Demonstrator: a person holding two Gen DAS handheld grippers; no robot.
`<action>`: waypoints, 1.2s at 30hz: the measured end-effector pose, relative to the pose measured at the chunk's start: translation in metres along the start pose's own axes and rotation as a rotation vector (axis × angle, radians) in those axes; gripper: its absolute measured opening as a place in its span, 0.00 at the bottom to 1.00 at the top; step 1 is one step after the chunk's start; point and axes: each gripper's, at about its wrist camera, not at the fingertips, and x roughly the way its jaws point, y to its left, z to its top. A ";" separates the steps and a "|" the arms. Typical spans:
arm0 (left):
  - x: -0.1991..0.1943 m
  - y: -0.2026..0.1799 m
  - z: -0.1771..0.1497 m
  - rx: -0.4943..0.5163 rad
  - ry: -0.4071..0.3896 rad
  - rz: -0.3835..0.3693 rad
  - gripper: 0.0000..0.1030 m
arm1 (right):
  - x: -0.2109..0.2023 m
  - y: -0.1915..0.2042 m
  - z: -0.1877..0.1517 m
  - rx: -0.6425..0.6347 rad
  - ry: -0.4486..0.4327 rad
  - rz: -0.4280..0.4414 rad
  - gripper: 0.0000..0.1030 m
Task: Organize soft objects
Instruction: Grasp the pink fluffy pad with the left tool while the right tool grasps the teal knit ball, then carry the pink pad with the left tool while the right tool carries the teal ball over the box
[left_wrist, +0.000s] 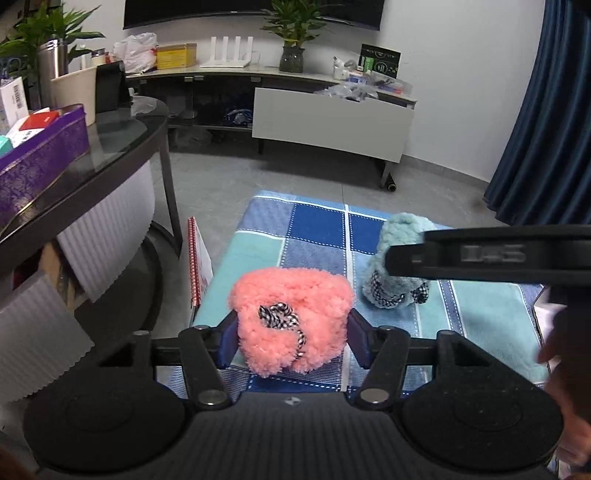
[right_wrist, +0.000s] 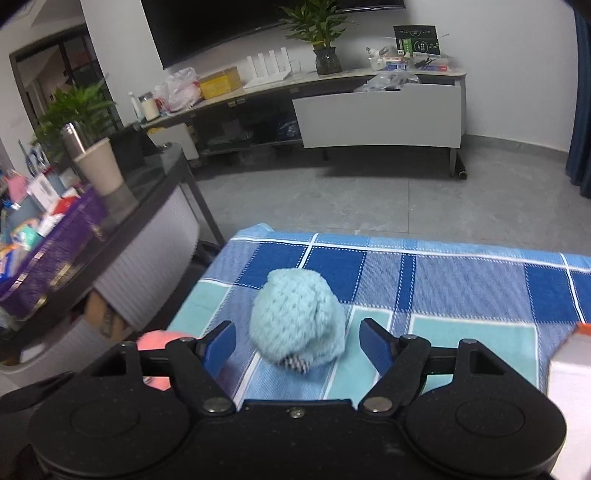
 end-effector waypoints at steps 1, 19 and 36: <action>-0.001 0.001 -0.001 -0.004 0.004 0.005 0.58 | 0.007 0.002 0.001 -0.005 0.010 -0.006 0.85; -0.046 -0.002 -0.004 -0.037 -0.027 0.010 0.58 | -0.065 -0.004 -0.026 -0.043 -0.027 -0.020 0.63; -0.126 -0.039 -0.037 0.003 -0.067 -0.045 0.58 | -0.198 -0.016 -0.101 0.032 -0.081 -0.102 0.63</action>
